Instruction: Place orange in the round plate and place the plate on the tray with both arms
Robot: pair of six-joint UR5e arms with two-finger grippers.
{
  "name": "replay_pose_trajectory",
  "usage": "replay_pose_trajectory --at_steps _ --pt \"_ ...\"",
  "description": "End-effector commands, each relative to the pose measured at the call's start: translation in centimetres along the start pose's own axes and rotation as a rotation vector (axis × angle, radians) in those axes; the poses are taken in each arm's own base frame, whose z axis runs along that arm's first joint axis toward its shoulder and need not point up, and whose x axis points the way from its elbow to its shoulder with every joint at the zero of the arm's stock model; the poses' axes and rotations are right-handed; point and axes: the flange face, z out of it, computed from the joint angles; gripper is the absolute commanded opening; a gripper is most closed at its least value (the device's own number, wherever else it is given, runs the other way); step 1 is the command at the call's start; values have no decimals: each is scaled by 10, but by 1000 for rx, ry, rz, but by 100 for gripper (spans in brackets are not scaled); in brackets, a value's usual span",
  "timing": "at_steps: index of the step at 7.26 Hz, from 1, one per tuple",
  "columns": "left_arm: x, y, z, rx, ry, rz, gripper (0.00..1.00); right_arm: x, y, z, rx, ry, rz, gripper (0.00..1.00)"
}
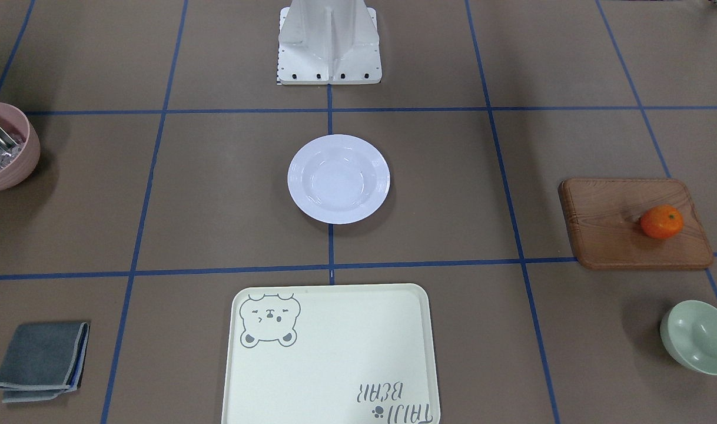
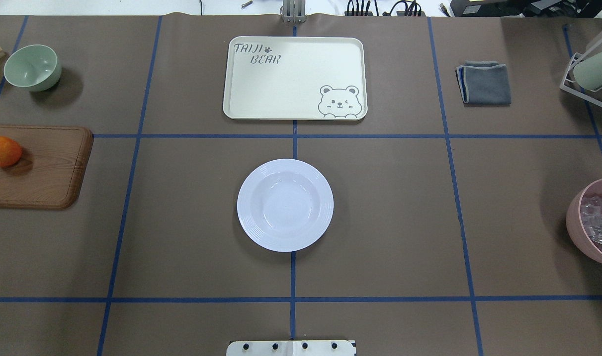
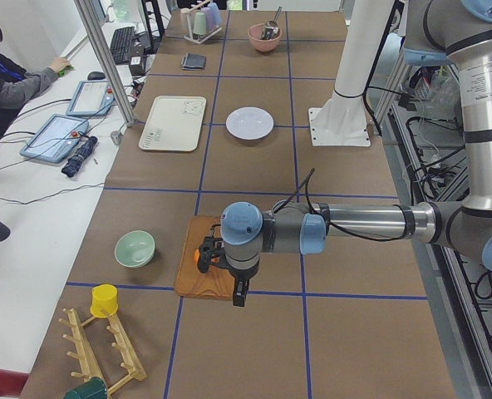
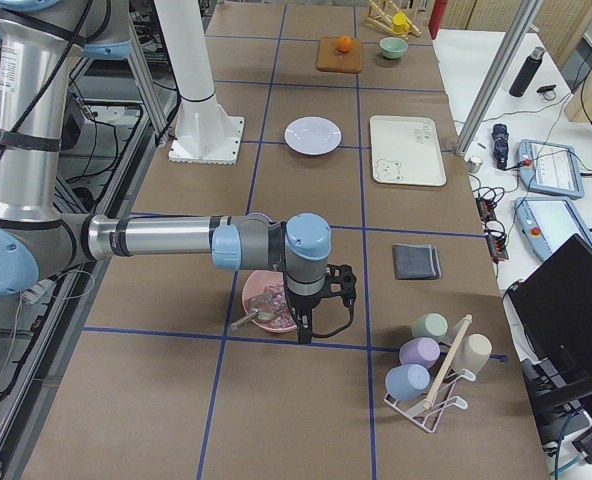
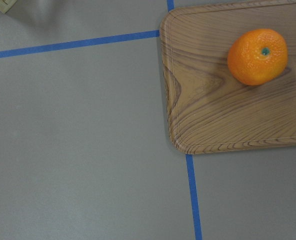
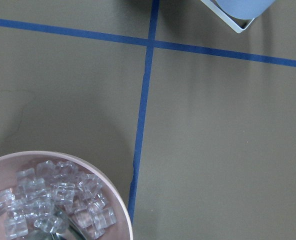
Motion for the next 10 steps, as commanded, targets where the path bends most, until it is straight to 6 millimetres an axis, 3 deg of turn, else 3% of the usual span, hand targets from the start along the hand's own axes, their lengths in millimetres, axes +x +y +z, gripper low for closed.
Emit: replay_pose_trajectory --at_steps 1,3,4,5,7,9,10 --pt "2 0 -3 4 1 -5 99 -1 -2 -2 5 2 0 100" --pt "14 -7 -17 36 -11 32 99 -4 -3 -7 14 4 -6 100" --pt "24 -10 -27 56 -14 53 99 -12 -15 -17 40 6 -28 100" --pt "34 -30 -40 87 -20 82 99 -28 -44 -40 94 7 -71 100" --pt "60 -79 -78 172 -32 151 99 -39 -80 -87 192 18 -99 100" --pt "70 -115 -95 245 -59 220 99 -41 -86 -95 209 16 -103 100" --pt "68 -122 -93 251 -52 205 99 -37 -82 -90 233 17 -122 100"
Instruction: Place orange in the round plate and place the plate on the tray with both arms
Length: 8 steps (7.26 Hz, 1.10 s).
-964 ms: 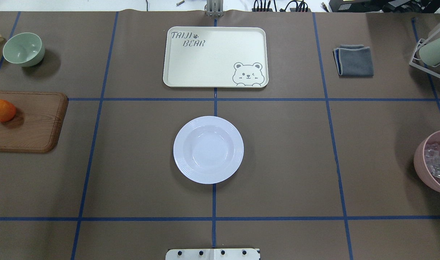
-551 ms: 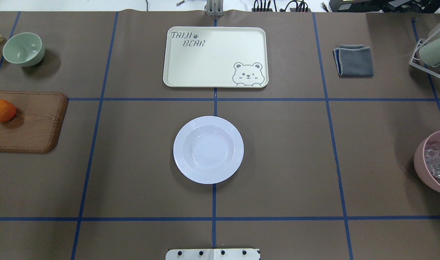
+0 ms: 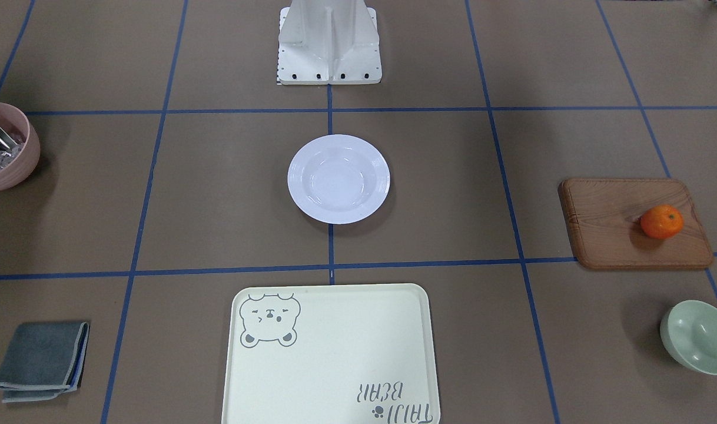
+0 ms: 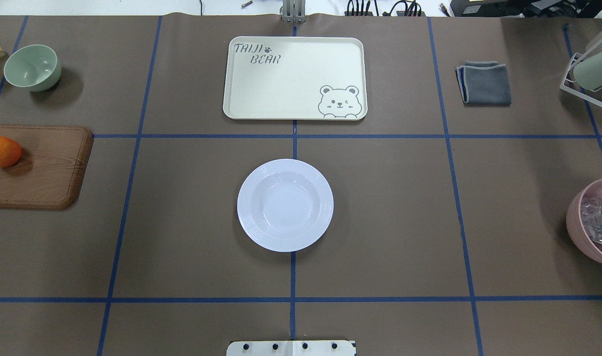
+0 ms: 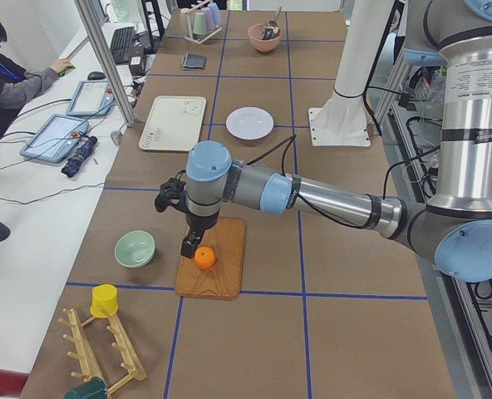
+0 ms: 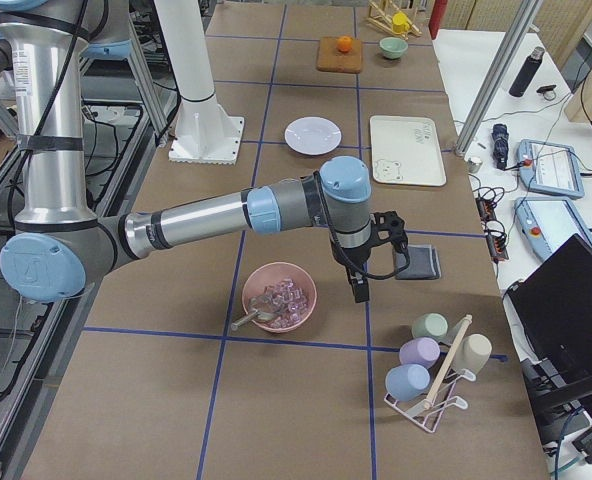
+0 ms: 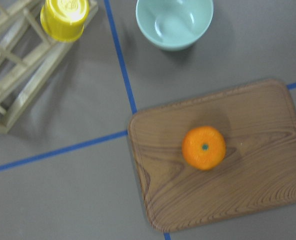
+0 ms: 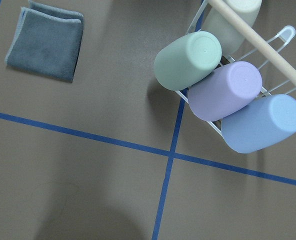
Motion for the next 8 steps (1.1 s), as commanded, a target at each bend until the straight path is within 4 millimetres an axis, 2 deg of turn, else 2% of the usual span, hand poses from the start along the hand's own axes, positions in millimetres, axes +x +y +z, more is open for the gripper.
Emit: replay_pose_trajectory --at_steps 1,2,3,4,6,7,8 --pt "0 -17 -2 52 -5 37 99 6 7 5 48 0 -35 100" --pt "-4 -25 2 87 -10 61 99 0 2 -3 122 7 -88 100" --pt "-9 -21 14 93 -9 64 99 -12 -2 4 137 -14 -68 100" --pt "-1 -28 36 76 8 96 99 -43 -14 15 129 -54 -11 100" --pt "7 -23 68 34 34 -15 99 -152 -38 61 132 -124 117 100" --pt "16 -17 92 32 51 -17 99 -198 -36 82 136 -116 169 100" --pt "32 -14 127 7 80 -32 99 -232 -31 80 127 -151 233 100"
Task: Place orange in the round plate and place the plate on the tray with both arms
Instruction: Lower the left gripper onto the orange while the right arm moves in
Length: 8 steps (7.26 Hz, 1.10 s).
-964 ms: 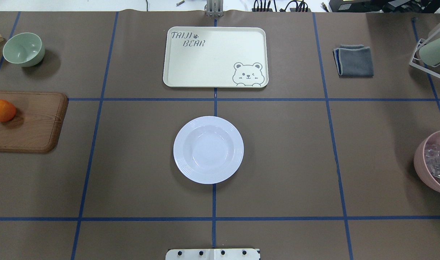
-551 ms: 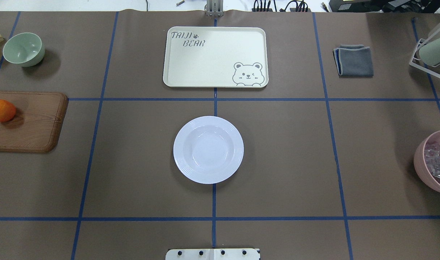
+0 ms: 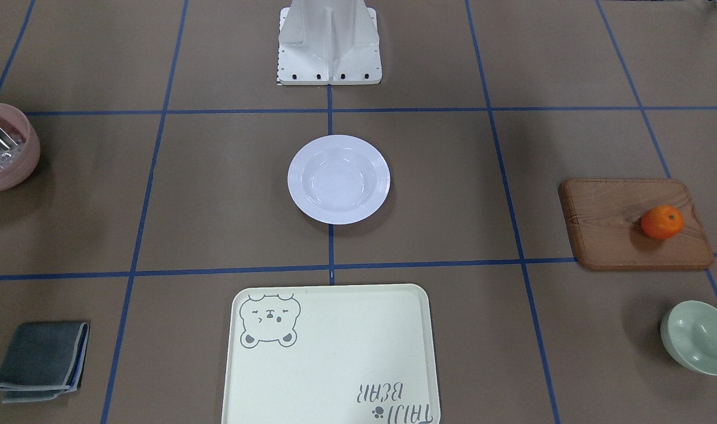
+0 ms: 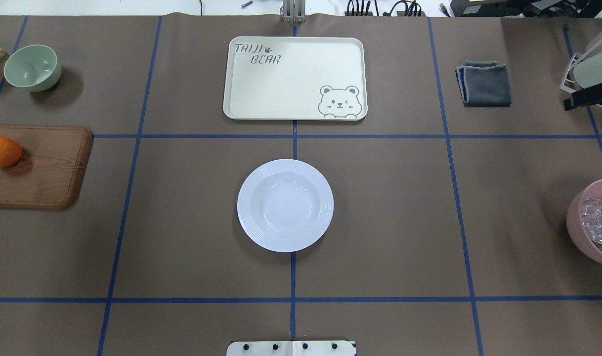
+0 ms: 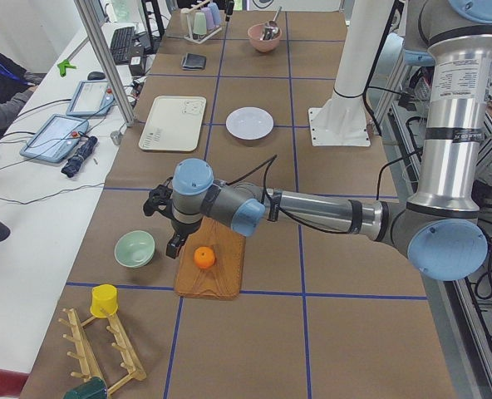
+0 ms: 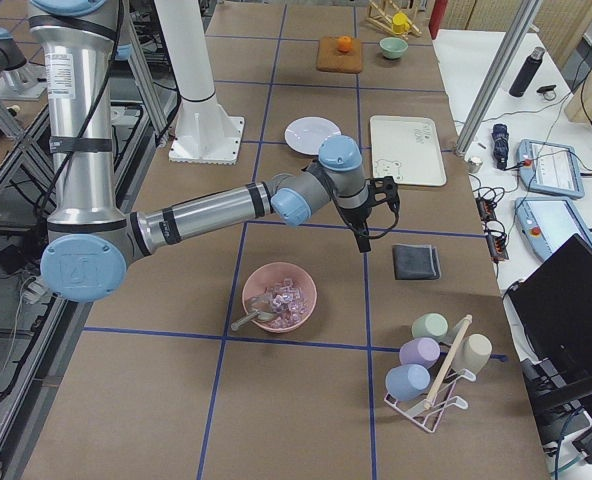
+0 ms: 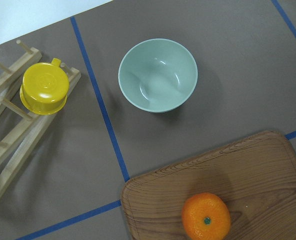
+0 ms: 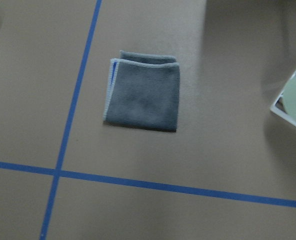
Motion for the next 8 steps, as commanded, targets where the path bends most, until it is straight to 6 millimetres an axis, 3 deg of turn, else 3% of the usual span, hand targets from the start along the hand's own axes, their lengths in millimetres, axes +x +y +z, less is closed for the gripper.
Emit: replay_pose_trajectory --at_steps 1,2,4,8 --pt "26 12 66 -35 52 -34 99 -69 23 15 -14 -54 119 100" --pt "42 18 92 -43 71 -43 99 -75 26 17 -21 -61 122 100" --pt "46 33 138 -40 13 1 99 -74 30 15 -5 -81 106 100" --pt "49 49 172 -93 14 8 99 -66 38 17 -8 -80 107 100"
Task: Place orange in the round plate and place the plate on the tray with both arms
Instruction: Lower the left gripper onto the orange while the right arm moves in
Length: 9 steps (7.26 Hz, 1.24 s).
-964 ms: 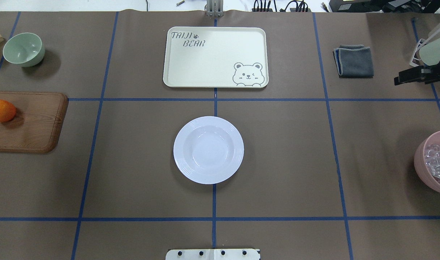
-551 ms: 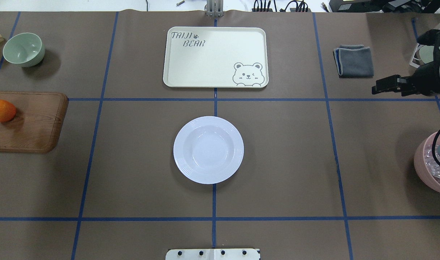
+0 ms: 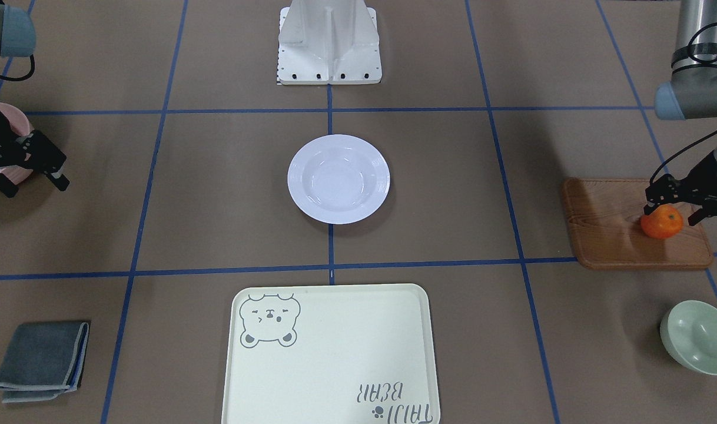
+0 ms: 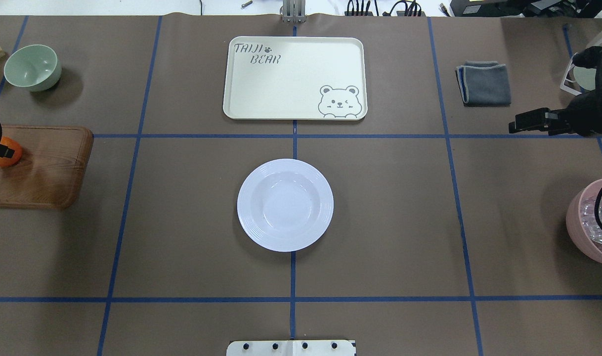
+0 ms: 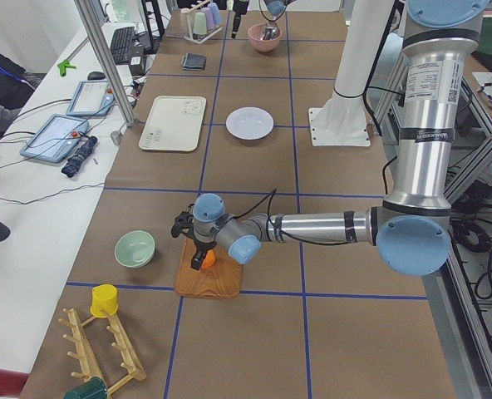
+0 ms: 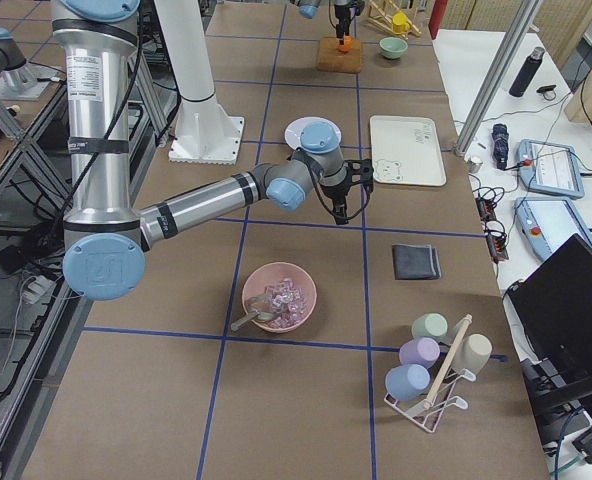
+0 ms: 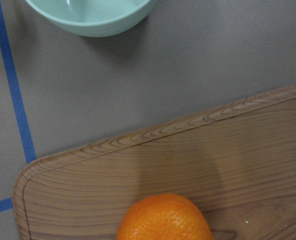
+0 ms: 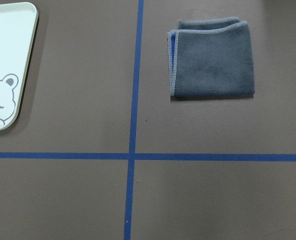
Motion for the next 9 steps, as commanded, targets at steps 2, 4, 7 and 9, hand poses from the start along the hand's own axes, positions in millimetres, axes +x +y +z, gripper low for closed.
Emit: replay_pose_trajectory --at_steps 2,4,7,9 --pt "1 10 24 7 -13 28 72 3 1 1 -1 4 1 100" --pt "11 -2 16 31 3 22 0 3 1 1 -1 4 1 100" --pt "63 -45 -30 65 132 20 0 3 1 1 -1 4 1 100" --pt "145 -91 -79 128 178 -165 0 -1 1 0 10 -18 -11 100"
